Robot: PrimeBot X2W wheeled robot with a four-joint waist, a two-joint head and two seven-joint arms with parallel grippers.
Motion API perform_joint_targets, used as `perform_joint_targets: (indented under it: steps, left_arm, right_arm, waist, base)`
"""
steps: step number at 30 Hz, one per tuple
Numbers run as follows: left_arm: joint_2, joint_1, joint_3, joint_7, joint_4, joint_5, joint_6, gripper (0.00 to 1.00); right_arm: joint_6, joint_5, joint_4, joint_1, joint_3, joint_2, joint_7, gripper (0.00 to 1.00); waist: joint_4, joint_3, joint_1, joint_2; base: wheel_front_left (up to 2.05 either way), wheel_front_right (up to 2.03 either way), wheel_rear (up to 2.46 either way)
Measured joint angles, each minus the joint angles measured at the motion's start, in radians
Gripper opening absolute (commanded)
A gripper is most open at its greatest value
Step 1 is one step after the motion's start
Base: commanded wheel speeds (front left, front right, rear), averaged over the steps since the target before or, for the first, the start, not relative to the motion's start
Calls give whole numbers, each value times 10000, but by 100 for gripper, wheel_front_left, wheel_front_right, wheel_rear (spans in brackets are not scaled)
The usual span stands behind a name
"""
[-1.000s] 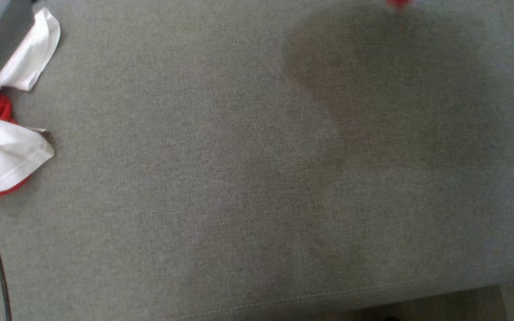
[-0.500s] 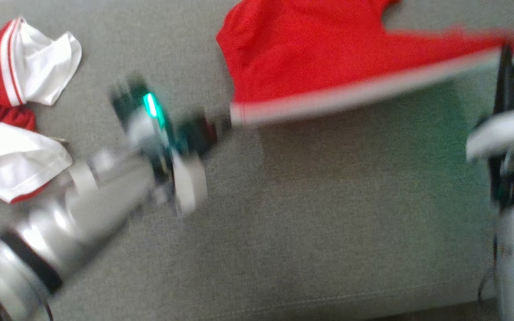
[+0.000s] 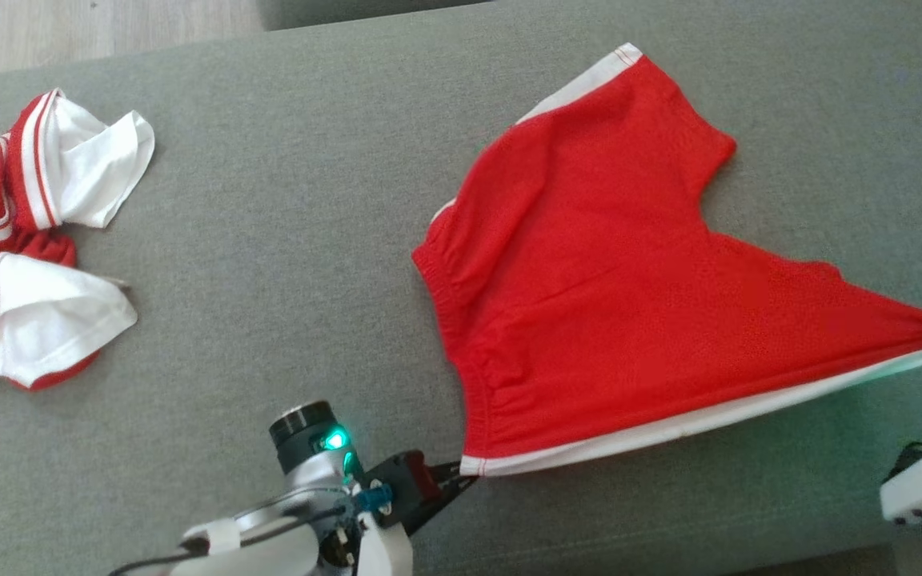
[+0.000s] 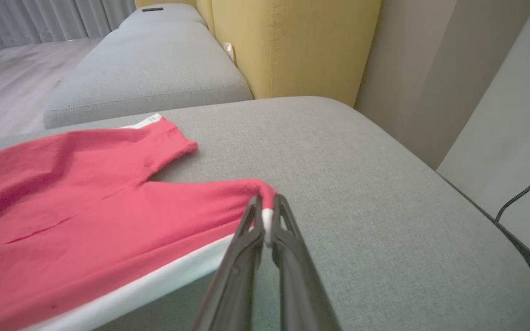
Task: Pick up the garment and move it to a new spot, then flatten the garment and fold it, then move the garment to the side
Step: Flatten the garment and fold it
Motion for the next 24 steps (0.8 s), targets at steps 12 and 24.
perform_joint_targets:
  steps: [12,24]
  left_arm:
    - [230,-1229,1034,523,-1350,-1363,-240,0]
    - [-341,-3709,1482,1540,374,-3547,-470,0]
  right_arm:
    - [0,-102,-121,-2598,244,-608,1501,0]
    - [0,-385,3973,-7952,1979,-1985,2092,0]
  waist:
    - [446,495,0,0]
    - [1329,1891,0,-1]
  base:
    - [0,0,0]
    - [0,0,0]
